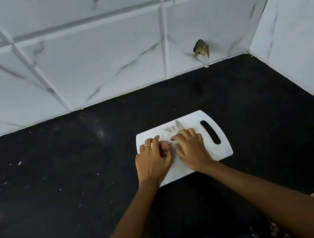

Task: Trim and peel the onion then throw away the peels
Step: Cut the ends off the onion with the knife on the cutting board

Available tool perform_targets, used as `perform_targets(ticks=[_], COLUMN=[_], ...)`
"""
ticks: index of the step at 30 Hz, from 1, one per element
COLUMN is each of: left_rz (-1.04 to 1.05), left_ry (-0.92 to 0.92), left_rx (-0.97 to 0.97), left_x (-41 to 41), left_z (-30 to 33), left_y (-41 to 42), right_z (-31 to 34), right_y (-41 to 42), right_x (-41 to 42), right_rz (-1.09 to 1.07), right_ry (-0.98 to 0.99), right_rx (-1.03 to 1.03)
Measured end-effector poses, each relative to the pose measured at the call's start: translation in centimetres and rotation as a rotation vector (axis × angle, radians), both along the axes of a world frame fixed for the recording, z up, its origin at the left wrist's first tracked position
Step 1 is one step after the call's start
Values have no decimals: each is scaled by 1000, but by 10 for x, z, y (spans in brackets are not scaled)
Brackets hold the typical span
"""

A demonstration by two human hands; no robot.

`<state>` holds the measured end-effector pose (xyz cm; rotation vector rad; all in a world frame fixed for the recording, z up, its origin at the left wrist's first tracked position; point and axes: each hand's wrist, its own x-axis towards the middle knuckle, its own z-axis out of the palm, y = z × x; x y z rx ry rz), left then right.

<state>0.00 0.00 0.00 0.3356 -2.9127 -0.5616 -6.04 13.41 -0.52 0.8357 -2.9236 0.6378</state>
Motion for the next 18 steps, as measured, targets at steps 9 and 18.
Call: perform_targets(ticks=[9,18], left_rz=[96,174], left_ry=[-17,19], left_rx=[161,481], left_x=[3,-5], left_z=[-1,-5], left_y=[-5,-7], right_z=[4,3], right_y=[-22,-30], right_x=[-15,-13], right_rz=[-184,-266], right_ry=[-579,-802], right_rx=[-371,-534])
